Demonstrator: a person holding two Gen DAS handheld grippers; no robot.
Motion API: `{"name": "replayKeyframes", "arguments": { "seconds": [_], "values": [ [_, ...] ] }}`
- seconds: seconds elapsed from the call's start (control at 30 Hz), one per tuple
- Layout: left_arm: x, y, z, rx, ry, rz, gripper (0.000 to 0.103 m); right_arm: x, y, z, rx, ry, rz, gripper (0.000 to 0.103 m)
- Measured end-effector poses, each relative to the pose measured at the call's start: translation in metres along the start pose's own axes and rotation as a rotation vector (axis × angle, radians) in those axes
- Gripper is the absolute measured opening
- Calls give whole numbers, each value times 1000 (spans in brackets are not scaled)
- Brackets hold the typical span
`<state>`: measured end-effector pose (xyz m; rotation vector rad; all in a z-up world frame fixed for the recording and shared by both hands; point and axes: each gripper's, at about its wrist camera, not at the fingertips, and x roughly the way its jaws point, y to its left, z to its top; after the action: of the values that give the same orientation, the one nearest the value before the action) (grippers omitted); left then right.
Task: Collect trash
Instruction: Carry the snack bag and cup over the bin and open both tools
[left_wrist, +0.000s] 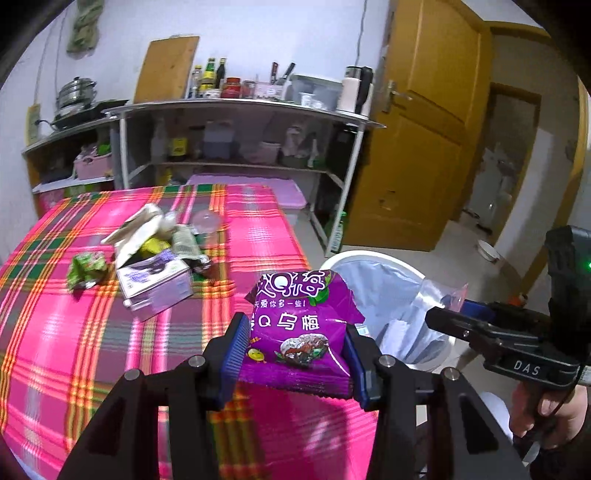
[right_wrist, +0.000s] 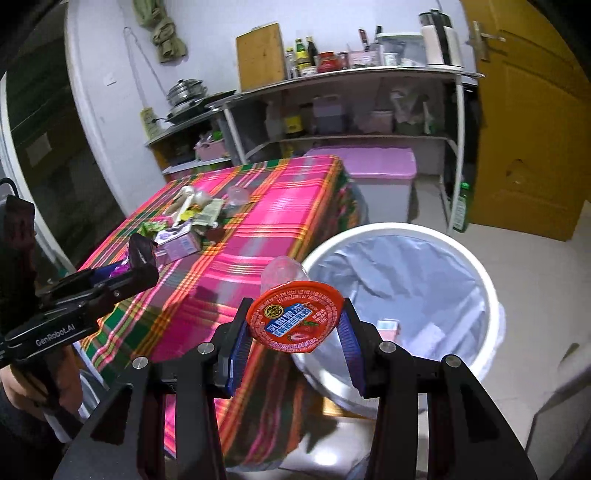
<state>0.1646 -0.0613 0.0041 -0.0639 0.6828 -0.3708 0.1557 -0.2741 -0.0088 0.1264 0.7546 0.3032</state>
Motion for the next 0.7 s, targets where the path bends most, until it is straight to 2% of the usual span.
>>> {"name": "replayKeyframes", "arguments": {
  "seconds": [0.3,0.7],
  "values": [
    [29,-30,10,39,25,-51,49,0,-30,-5,52,-1,-49,46],
    [86,-60,18,71,98,-110,49,19,-71,-15,128,58,-111,46]
  ]
}}
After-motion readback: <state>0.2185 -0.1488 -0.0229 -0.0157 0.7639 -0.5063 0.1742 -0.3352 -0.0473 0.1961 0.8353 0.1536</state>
